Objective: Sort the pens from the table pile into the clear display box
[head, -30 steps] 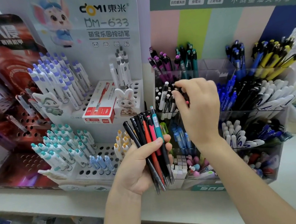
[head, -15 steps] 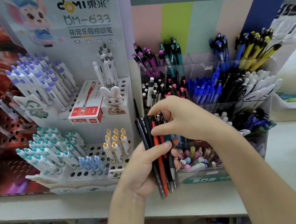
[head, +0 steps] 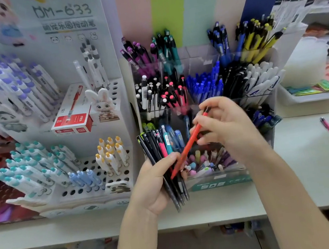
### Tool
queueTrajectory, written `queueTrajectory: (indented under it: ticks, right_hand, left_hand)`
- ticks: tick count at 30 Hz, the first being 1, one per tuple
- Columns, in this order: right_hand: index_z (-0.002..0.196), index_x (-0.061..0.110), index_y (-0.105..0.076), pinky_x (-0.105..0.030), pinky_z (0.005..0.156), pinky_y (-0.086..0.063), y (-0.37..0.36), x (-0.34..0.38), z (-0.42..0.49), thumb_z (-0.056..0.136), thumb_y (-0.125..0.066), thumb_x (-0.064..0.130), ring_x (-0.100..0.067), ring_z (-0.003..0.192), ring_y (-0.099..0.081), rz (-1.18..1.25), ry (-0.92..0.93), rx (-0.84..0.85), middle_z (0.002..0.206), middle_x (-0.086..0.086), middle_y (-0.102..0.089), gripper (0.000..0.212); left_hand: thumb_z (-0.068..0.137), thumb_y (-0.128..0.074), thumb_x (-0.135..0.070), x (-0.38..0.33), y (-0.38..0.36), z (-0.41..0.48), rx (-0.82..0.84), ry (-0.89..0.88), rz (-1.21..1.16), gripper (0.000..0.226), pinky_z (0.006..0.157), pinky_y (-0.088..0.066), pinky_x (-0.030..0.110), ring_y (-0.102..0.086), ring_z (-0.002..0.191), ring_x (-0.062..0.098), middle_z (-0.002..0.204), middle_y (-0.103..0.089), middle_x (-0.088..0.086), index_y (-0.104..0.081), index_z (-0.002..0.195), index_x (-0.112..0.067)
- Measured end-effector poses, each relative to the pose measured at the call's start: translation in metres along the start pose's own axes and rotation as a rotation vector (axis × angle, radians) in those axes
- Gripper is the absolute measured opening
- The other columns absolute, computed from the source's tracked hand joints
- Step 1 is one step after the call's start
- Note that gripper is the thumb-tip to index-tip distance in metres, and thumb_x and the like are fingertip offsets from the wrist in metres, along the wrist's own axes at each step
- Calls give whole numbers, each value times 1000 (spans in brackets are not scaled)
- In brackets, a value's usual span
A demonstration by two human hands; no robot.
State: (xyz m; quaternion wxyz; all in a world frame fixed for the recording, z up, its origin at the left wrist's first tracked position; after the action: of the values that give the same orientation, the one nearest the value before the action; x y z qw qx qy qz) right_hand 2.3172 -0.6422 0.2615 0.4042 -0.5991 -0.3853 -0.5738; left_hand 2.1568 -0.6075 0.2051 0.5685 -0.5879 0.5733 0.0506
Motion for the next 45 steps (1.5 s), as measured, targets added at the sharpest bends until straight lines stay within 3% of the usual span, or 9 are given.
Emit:
queueTrajectory:
  ticks: [5, 10, 14, 19, 24, 27, 30, 35, 45]
  right_hand:
    - [105, 19, -45, -31, 59, -57, 28, 6, 8, 92, -57, 2, -15, 74, -66, -299, 401, -466, 88, 2, -55, 24]
    - [105, 15, -51, -33, 74, -52, 16, -24, 15, 89, -63, 7, -17, 79, -59, -718, 530, -445, 90, 1, -57, 22]
    - [97, 6, -61, -32, 62, -52, 9, -39, 21, 83, -71, 12, -22, 68, -59, -943, 633, -431, 85, -6, -62, 18]
    - [84, 14, -73, -38, 58, -47, 9, -62, 24, 89, -50, 31, -26, 69, -50, -1394, 723, -391, 74, -1, -62, 29]
    - [113, 11, -67, -33, 67, -47, 5, -45, 11, 88, -53, 9, -18, 77, -52, -1000, 654, -395, 89, -2, -54, 28]
    - [105, 20, -65, -16, 67, -42, -2, -19, 2, 93, -54, 8, -3, 70, -50, -544, 426, -256, 85, 7, -55, 20]
    - [100, 23, -61, -23, 60, -44, -8, -7, -4, 90, -61, 21, -2, 58, -52, -271, 160, -97, 78, 5, -59, 10]
    - [115, 22, -53, -24, 49, -48, -11, -12, -5, 82, -73, 13, -8, 50, -55, -287, 51, 40, 77, -1, -57, 40]
    - [112, 18, -55, -29, 52, -50, -2, -13, 5, 87, -65, 2, -15, 57, -58, -158, -101, 129, 89, -6, -57, 31]
  left_hand:
    - [75, -61, -6, 2, -1, -2, 40, -1, -8, 27, 52, -51, 25, -53, 59, 14, 73, -54, 7, -58, 102, -4]
    - [79, -59, -4, 5, -4, -3, 66, -43, 53, 23, 55, -52, 25, -55, 59, 14, 73, -56, 7, -61, 102, -3]
    - [79, -69, -2, 4, -3, -4, 103, -51, 59, 21, 57, -53, 27, -57, 62, 17, 76, -57, 10, -65, 99, -3]
    - [75, -64, -4, 5, -3, -1, 157, -53, 70, 28, 62, -54, 28, -60, 69, 16, 89, -66, 11, -69, 103, -9]
    - [79, -61, -8, 7, -6, 1, 232, -51, 141, 31, 64, -54, 30, -64, 80, 24, 87, -66, 12, -62, 109, -2]
    - [83, -58, -7, 8, -10, 3, 294, -43, 93, 38, 63, -51, 30, -59, 74, 20, 86, -62, 8, -55, 121, -7]
    - [86, -57, -8, 7, -12, 6, 332, -20, 54, 29, 62, -49, 29, -52, 72, 19, 82, -58, 6, -55, 115, -4]
    - [86, -59, -11, 7, -14, 8, 301, -7, 77, 21, 62, -50, 29, -54, 72, 19, 82, -58, 8, -55, 105, -2]
    - [88, -59, -4, -1, -19, 5, 253, 52, -9, 19, 67, -59, 36, -69, 87, 28, 94, -66, 18, -65, 104, 3]
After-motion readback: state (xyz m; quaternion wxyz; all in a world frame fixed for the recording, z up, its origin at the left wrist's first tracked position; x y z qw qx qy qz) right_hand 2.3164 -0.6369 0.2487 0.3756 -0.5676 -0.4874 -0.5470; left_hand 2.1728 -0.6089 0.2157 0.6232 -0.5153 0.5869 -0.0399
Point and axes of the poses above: each hand's wrist, its own z-axis towards the middle knuckle, its own y-axis out of the back of the hand, x = y × z, the point moved 1 cm from there along z, towards the middle knuckle
